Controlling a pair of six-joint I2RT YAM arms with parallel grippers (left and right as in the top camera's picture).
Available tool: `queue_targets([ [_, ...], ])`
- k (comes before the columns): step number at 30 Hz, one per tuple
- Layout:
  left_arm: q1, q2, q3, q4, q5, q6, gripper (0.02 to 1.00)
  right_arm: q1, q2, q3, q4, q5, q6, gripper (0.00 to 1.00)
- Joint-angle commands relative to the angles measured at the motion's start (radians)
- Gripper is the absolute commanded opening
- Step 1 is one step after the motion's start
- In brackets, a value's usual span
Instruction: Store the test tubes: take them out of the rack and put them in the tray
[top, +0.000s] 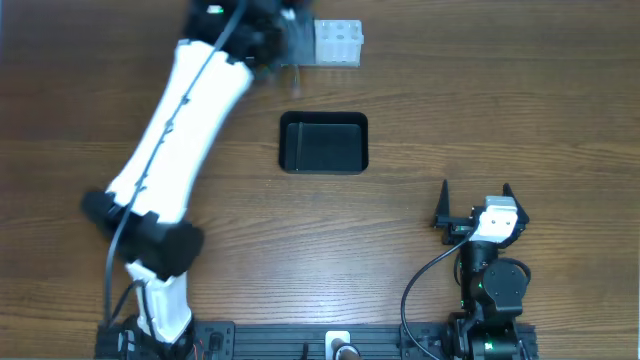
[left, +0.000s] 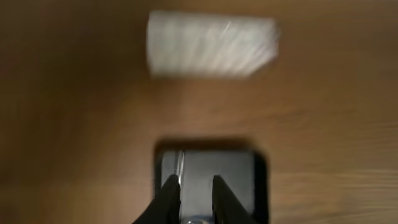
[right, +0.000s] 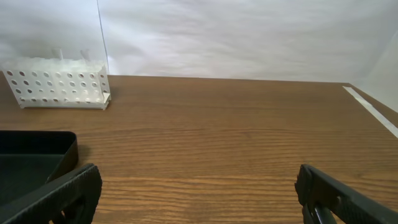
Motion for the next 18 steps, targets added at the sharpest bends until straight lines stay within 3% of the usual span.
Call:
queue_targets([
  [1, -0.053, 0.073, -0.006, -0.059, -0.092, -0.215, 0.141, -0.006, -0.010, -0.006, -0.004, -0.002, 0.003, 0.991],
  [13, -0.097, 0.261, -0.006, -0.094, -0.049, -0.257, 0.137, -0.006, -0.010, -0.006, -0.004, -0.002, 0.003, 0.993],
  [18, -0.094, 0.311, -0.006, -0.090, -0.074, -0.256, 0.130, -0.006, -0.010, -0.006, -0.004, -0.002, 0.003, 0.993],
])
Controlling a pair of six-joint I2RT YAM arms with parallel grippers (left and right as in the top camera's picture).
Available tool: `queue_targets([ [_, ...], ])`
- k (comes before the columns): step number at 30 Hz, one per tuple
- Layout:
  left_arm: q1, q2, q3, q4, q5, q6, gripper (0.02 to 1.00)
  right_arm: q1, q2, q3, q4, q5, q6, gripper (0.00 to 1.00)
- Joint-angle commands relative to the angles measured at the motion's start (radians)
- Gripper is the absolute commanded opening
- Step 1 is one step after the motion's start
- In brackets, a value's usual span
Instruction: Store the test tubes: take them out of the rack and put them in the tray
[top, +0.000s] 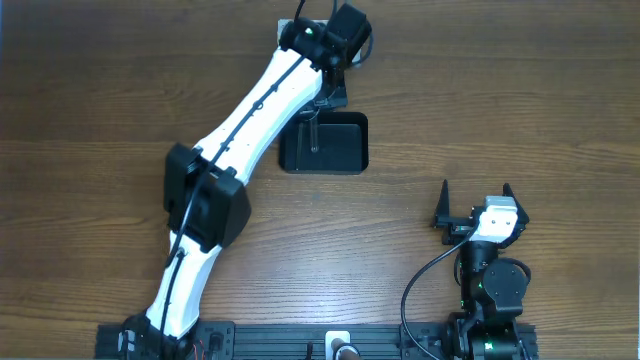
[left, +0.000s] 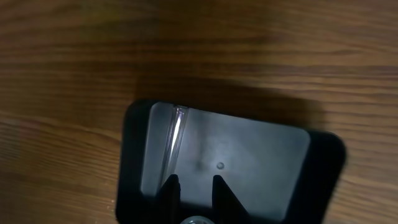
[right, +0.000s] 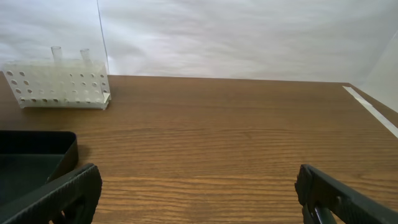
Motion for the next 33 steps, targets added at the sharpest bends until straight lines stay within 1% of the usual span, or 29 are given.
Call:
queue_targets([
  [1, 0.005, 0.044, 0.002, 0.001, -0.016, -0.021, 0.130, -0.006, -0.010, -0.006, -0.004, -0.002, 0.003, 0.991],
  [7, 0.005, 0.080, 0.002, 0.007, -0.043, -0.018, 0.126, -0.006, -0.010, -0.006, -0.004, -0.002, 0.003, 0.989],
  [19, 0.005, 0.122, 0.002, 0.050, -0.043, -0.017, 0.126, -0.006, -0.010, -0.006, -0.004, -0.002, 0.003, 0.991],
  [28, 0.004, 0.160, 0.002, 0.049, -0.023, -0.017, 0.141, -0.006, -0.010, -0.006, -0.004, -0.002, 0.003, 0.991],
  [33, 0.004, 0.164, 0.002, 0.048, -0.013, -0.017, 0.172, -0.006, -0.010, -0.006, -0.004, -0.002, 0.003, 0.993],
])
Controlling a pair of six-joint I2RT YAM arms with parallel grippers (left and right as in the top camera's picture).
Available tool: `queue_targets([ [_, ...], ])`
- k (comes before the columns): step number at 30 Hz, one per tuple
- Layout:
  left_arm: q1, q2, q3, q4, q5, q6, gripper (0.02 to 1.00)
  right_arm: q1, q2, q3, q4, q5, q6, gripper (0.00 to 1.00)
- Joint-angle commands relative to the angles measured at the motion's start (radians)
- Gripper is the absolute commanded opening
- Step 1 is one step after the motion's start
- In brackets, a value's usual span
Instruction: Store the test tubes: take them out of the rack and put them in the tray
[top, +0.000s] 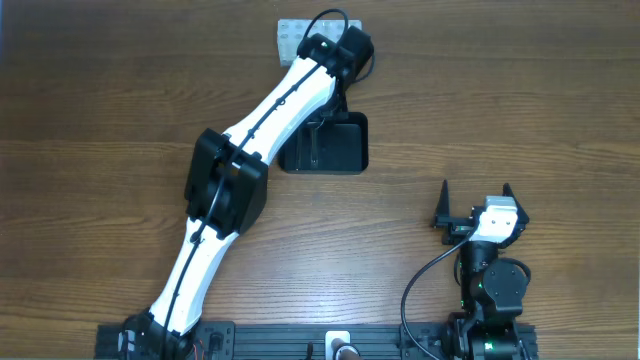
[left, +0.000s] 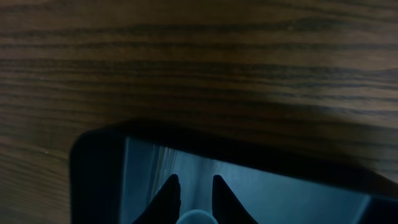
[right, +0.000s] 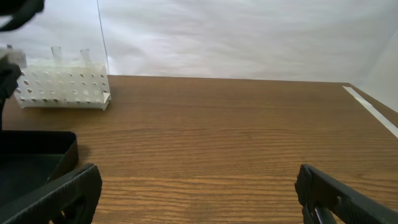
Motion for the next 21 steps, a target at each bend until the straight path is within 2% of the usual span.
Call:
queue_targets([
  [1, 0.004, 0.016, 0.002, 0.002, 0.008, -0.010, 0.178, -0.006, -0.010, -0.006, -0.004, -0.002, 0.002, 0.993],
  [6, 0.006, 0.010, 0.002, -0.010, 0.035, -0.010, 0.209, -0.006, -0.010, -0.006, -0.004, -0.002, 0.002, 0.991],
  [10, 0.012, -0.032, 0.002, -0.017, 0.045, -0.010, 0.343, -0.006, -0.010, -0.006, -0.004, -0.002, 0.002, 0.993],
  [13, 0.017, -0.085, 0.002, -0.016, 0.043, 0.005, 0.378, -0.006, -0.010, -0.006, -0.004, -0.002, 0.002, 0.993],
  [21, 0.072, -0.349, 0.002, 0.047, -0.093, 0.017, 0.421, -0.006, -0.010, -0.006, -0.004, -0.002, 0.002, 0.991],
])
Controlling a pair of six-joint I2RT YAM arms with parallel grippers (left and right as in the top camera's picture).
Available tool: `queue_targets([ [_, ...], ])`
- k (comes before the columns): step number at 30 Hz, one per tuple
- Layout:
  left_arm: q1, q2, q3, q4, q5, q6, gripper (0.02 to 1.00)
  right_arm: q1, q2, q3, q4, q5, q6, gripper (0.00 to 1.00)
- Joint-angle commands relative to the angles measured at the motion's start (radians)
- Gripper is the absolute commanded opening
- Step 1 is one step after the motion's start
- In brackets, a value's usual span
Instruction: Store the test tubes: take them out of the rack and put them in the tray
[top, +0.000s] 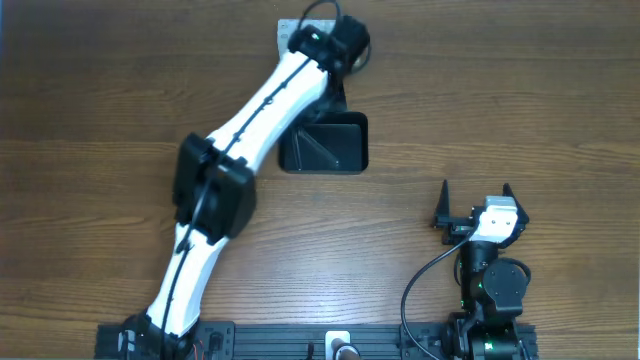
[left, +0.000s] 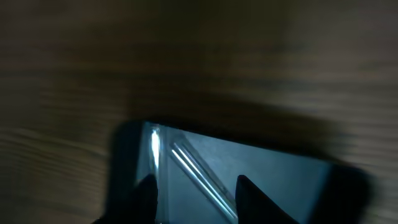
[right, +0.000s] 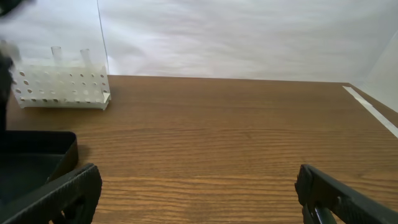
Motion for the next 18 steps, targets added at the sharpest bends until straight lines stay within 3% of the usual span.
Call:
queue_targets([
  [1, 0.065, -0.254, 0.006, 0.063, -0.114, 0.021, 0.435, -0.006, -0.010, -0.006, -0.004, -0.002, 0.002, 0.993],
  [3, 0.098, -0.327, 0.006, 0.137, -0.117, 0.106, 0.465, -0.006, -0.010, -0.006, -0.004, -0.002, 0.002, 0.993],
  [5, 0.131, -0.385, 0.005, 0.220, -0.117, 0.220, 0.570, -0.006, -0.010, -0.006, -0.004, -0.002, 0.002, 0.993],
  [12, 0.212, -0.582, -0.188, 0.561, -0.109, 0.534, 0.678, -0.006, -0.010, -0.006, -0.004, -0.002, 0.002, 0.991],
  [15, 0.240, -0.701, -0.406, 0.762, -0.102, 0.590, 0.873, -0.006, -0.010, -0.006, -0.004, -0.002, 0.002, 0.991],
  [16, 0.254, -0.742, -0.486, 0.829, -0.089, 0.590, 0.987, -0.006, -0.010, -0.006, -0.004, -0.002, 0.002, 0.993],
  [18, 0.296, -0.833, -0.661, 0.965, -0.026, 0.590, 1.000, -0.006, -0.010, -0.006, -0.004, -0.002, 0.002, 0.991],
])
